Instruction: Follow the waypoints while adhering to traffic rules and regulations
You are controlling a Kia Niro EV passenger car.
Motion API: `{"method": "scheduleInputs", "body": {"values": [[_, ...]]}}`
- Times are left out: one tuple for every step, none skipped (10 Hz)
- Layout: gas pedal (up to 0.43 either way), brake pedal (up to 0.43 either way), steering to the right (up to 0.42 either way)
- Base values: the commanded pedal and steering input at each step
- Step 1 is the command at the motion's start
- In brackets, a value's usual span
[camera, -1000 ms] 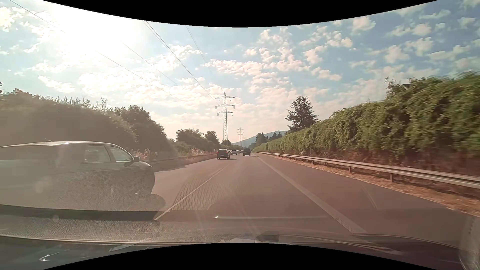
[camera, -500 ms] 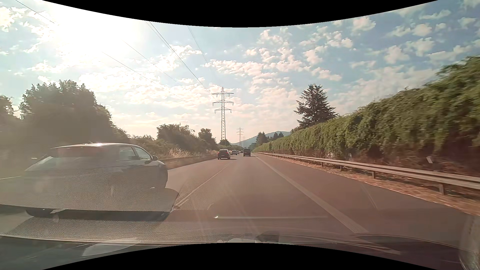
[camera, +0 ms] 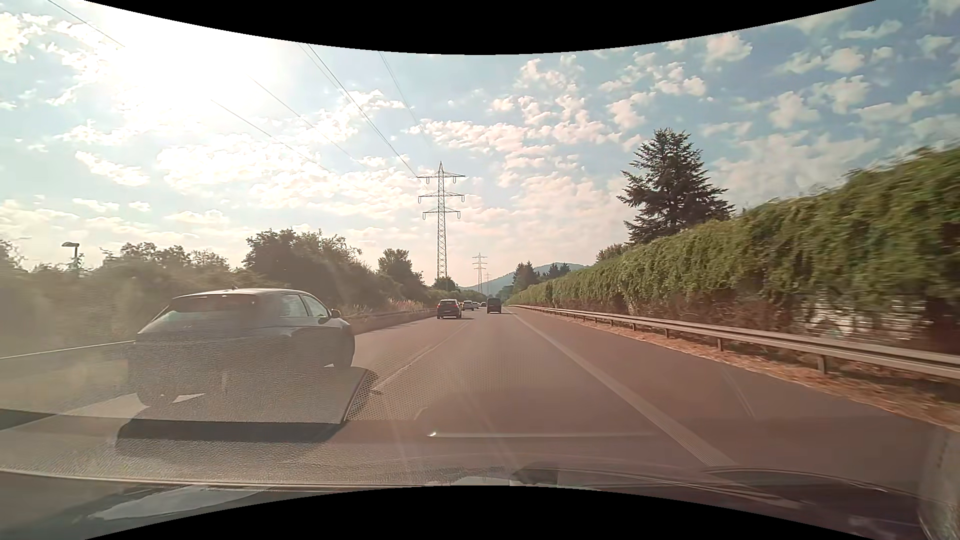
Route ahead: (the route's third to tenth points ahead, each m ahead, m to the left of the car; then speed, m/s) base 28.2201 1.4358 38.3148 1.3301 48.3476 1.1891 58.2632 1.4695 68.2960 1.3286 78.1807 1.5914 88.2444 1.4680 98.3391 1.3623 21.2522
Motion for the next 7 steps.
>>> {"method": "scheduleInputs", "body": {"values": [[0.177,0.000,0.000],[0.177,0.000,0.000],[0.177,0.000,0.000],[0.177,0.000,0.000],[0.177,0.000,0.000],[0.177,0.000,0.000],[0.177,0.000,0.000]]}}
